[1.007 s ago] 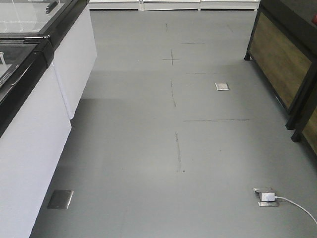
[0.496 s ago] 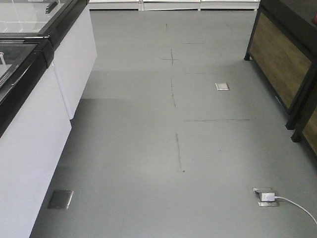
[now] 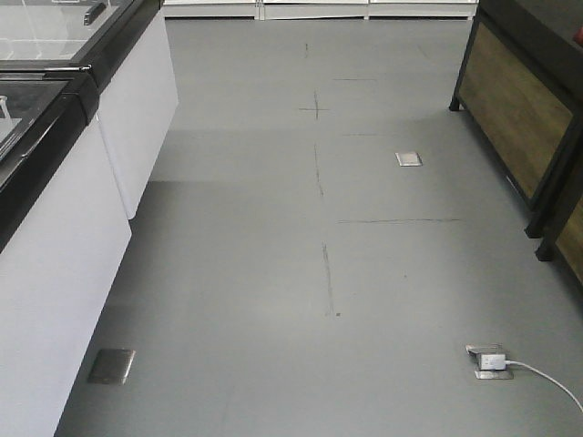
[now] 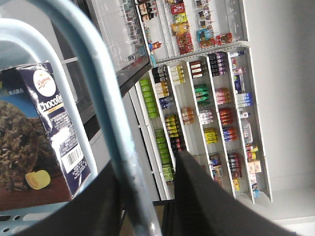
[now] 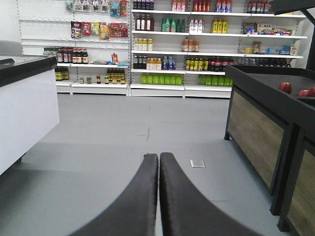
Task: Left arm holds basket, right arm returns cookies
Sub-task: 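Lift the light-blue basket with the cookie box using the left gripper, then swing the held basket in front of the robot with the left arm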
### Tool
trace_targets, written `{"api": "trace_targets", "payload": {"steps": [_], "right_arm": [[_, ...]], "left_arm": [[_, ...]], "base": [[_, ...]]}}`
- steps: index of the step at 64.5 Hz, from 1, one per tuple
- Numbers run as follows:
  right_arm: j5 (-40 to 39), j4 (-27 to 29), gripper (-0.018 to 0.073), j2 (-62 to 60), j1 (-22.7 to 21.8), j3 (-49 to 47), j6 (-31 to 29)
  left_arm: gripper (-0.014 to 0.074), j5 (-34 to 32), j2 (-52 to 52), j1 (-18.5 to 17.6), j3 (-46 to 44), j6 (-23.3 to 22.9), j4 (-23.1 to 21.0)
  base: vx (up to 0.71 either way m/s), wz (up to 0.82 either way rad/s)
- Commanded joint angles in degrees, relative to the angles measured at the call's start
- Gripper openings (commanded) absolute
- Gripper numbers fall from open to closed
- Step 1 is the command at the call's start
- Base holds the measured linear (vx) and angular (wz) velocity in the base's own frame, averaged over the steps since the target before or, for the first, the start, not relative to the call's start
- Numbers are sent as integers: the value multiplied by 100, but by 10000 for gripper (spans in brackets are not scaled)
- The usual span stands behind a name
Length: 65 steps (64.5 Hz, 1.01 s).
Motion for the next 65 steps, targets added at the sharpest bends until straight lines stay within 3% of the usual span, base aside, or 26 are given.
{"api": "trace_targets", "payload": {"steps": [1, 9, 18, 25, 32, 44, 57, 65], "right_arm": [[-416, -29, -8, -39, 1, -8, -4], [-416, -29, -8, -39, 1, -8, -4], [-416, -29, -8, -39, 1, -8, -4], [-416, -29, -8, -39, 1, -8, -4], [-416, -29, -8, -39, 1, -8, -4], [-416, -29, -8, -39, 1, -8, -4], [-416, -29, -8, -39, 1, -8, -4], [-416, -29, -8, -39, 1, -8, -4]], "left_arm": [[125, 147, -262, -50, -195, 63, -462], [-9, 344, -281, -50, -282, 223, -721], [-8, 467, -281, -189, -745, 170, -721], [-8, 397, -281, -606, -1231, 88, -721], [-8, 153, -275, -1321, -1615, -146, -721], [-8, -191, -249, -2746, -1857, -143, -688], [-8, 92, -26, -4137, -1857, -99, -644], [-8, 283, 58, -5024, -1857, -32, -377]], "base": [[0, 0], [0, 0], [0, 0], [0, 0], [0, 0], [0, 0], [0, 0], [0, 0]]}}
